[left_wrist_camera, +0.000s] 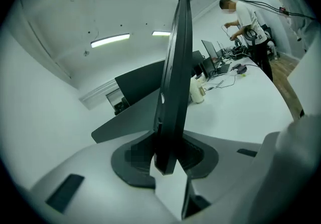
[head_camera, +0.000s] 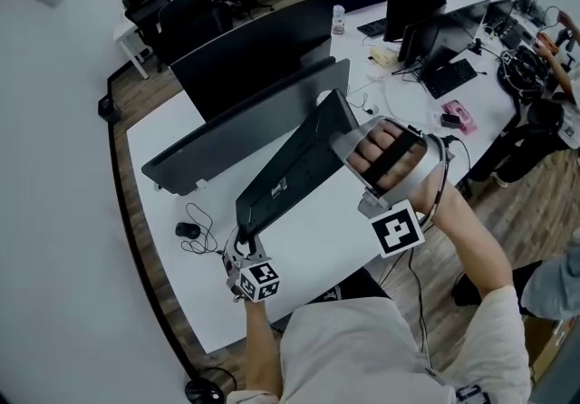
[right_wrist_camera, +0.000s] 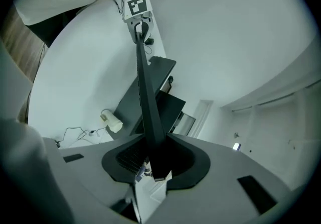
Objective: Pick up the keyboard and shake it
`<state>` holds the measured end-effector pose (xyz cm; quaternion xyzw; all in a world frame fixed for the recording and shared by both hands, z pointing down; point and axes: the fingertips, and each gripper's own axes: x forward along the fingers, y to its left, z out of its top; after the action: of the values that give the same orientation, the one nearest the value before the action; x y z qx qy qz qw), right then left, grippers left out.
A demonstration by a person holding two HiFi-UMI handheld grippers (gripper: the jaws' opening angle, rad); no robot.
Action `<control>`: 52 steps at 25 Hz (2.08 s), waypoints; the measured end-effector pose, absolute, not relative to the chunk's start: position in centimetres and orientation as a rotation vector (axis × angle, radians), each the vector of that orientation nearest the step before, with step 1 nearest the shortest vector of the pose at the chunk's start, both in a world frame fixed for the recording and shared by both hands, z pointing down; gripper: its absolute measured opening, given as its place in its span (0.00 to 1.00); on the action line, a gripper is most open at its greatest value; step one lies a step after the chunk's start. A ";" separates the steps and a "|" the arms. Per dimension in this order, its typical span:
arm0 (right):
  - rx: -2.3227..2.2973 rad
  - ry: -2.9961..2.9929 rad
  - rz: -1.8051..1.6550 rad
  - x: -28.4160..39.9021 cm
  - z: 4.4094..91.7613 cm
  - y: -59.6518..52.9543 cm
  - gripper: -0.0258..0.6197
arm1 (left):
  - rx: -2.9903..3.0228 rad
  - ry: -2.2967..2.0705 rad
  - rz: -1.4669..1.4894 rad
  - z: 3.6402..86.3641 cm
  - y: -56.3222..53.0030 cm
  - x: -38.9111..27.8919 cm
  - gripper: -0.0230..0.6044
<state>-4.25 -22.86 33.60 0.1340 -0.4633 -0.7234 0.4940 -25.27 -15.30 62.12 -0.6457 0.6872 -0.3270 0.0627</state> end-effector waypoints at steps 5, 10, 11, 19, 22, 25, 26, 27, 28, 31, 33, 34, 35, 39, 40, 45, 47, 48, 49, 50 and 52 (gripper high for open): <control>0.377 -1.118 -1.820 -3.9 32.6 -21.0 0.24 | -1.850 2.103 -0.996 60.4 -14.9 -26.1 0.22; 0.532 -1.172 -1.853 -2.3 32.4 -20.0 0.24 | -1.705 2.037 -1.020 56.9 -15.2 -28.0 0.22; 0.566 -1.189 -1.852 -1.7 32.7 -19.9 0.24 | -1.679 2.004 -1.043 56.3 -15.4 -28.3 0.22; 0.909 -1.415 -1.601 6.2 39.0 -20.4 0.24 | -1.501 1.633 -1.208 50.0 -17.9 -27.3 0.22; 0.974 -1.528 -1.445 9.1 43.1 -20.4 0.24 | -1.483 1.478 -1.247 48.1 -18.6 -25.3 0.22; 1.044 -1.622 -1.290 11.4 47.3 -19.6 0.24 | -1.454 1.307 -1.296 47.6 -19.1 -23.3 0.22; 1.071 -1.647 -1.241 11.9 48.5 -19.2 0.24 | -1.446 1.263 -1.310 47.6 -19.3 -22.8 0.23; 1.095 -1.673 -1.190 12.4 49.8 -18.8 0.24 | -1.438 1.224 -1.325 47.6 -19.5 -22.2 0.23; 1.111 -1.703 -1.138 12.7 51.0 -18.5 0.24 | -1.432 1.188 -1.340 47.7 -19.7 -21.7 0.23; 1.110 -1.805 -0.985 13.2 54.8 -17.7 0.24 | -1.431 1.083 -1.400 48.4 -20.0 -20.7 0.24; 1.080 -1.838 -0.923 13.2 56.6 -17.4 0.23 | -1.450 1.017 -1.450 49.6 -19.9 -20.4 0.24; 1.065 -1.841 -0.913 13.2 57.1 -17.3 0.23 | -1.461 0.997 -1.470 50.2 -19.8 -20.4 0.24; 1.054 -1.836 -0.919 13.2 57.2 -17.4 0.23 | -1.471 0.990 -1.483 50.7 -19.7 -20.5 0.24; 1.049 -1.774 -1.029 13.3 54.4 -18.6 0.24 | -1.473 1.075 -1.454 50.0 -19.2 -20.9 0.23; 1.055 -1.753 -1.068 13.4 53.0 -19.0 0.24 | -1.461 1.107 -1.432 49.2 -19.1 -20.9 0.23; 1.110 -1.646 -1.302 12.8 43.7 -20.3 0.24 | -1.353 1.270 -1.291 42.6 -18.1 -21.6 0.23; 1.144 -1.595 -1.398 12.5 39.5 -20.3 0.24 | -1.288 1.340 -1.208 39.3 -17.3 -22.0 0.23; 1.165 -1.570 -1.445 12.3 37.5 -20.1 0.24 | -1.253 1.373 -1.163 37.7 -16.8 -22.1 0.23; 1.187 -1.545 -1.495 12.2 35.6 -19.8 0.24 | -1.218 1.404 -1.118 36.3 -16.2 -22.3 0.23; 1.209 -1.518 -1.545 12.0 33.9 -19.3 0.24 | -1.185 1.431 -1.074 35.0 -15.5 -22.4 0.23; 1.257 -1.456 -1.643 12.0 31.0 -18.4 0.24 | -1.123 1.476 -0.988 32.8 -14.4 -22.5 0.23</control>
<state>12.02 -18.36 31.02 0.4739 -0.5488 -0.6193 0.3011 -22.47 -14.41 32.81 -0.4637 0.6096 -0.4079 0.4969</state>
